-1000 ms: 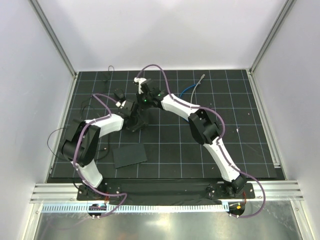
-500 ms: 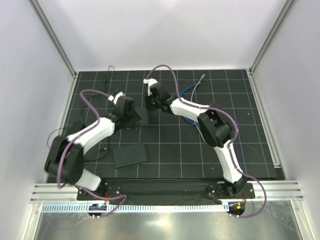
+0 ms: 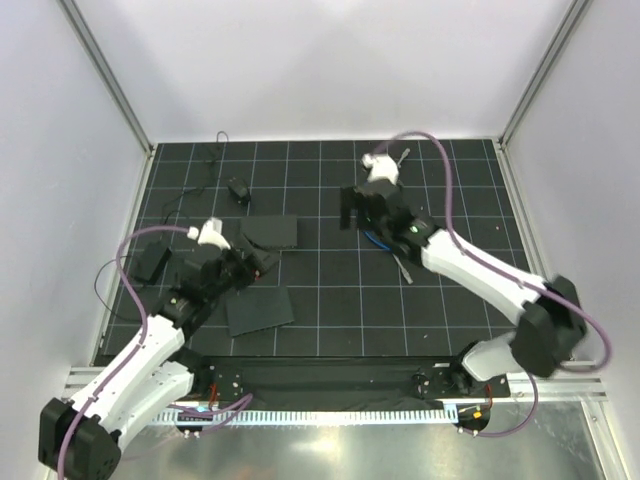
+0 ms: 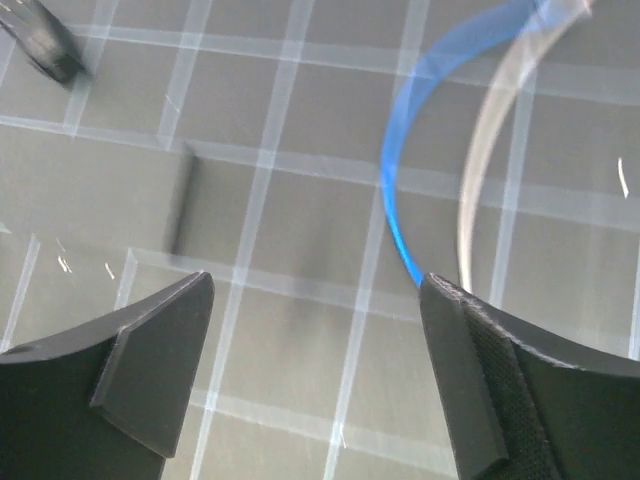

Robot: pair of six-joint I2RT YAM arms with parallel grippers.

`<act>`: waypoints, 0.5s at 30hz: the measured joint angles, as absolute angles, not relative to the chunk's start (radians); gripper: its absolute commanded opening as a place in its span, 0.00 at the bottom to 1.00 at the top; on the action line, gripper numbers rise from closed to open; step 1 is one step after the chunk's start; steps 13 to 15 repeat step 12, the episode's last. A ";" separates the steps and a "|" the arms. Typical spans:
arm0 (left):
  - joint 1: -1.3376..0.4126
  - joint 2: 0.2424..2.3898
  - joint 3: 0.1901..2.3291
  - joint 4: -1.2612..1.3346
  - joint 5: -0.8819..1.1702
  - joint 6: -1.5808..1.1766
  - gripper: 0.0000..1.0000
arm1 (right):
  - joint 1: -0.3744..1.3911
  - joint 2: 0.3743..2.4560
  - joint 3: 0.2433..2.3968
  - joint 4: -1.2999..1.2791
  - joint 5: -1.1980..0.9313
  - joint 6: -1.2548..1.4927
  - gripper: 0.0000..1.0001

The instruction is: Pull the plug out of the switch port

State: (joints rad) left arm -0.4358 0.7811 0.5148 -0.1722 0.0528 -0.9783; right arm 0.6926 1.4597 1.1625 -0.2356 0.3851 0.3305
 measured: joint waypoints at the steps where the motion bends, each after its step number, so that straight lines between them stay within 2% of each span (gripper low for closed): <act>1: -0.436 0.762 0.474 -0.165 0.083 -0.993 0.81 | 0.693 1.395 1.098 -0.258 0.395 0.374 0.99; 7: -0.436 0.603 0.254 -0.089 0.223 -1.114 0.83 | 0.699 1.000 0.729 -0.416 0.403 0.557 1.00; 12: -0.436 0.478 0.133 0.056 0.308 -1.209 0.85 | 0.701 0.685 0.540 -0.503 0.345 0.648 1.00; 15: -0.436 0.478 0.133 0.056 0.308 -1.209 0.85 | 0.701 0.685 0.540 -0.503 0.345 0.648 1.00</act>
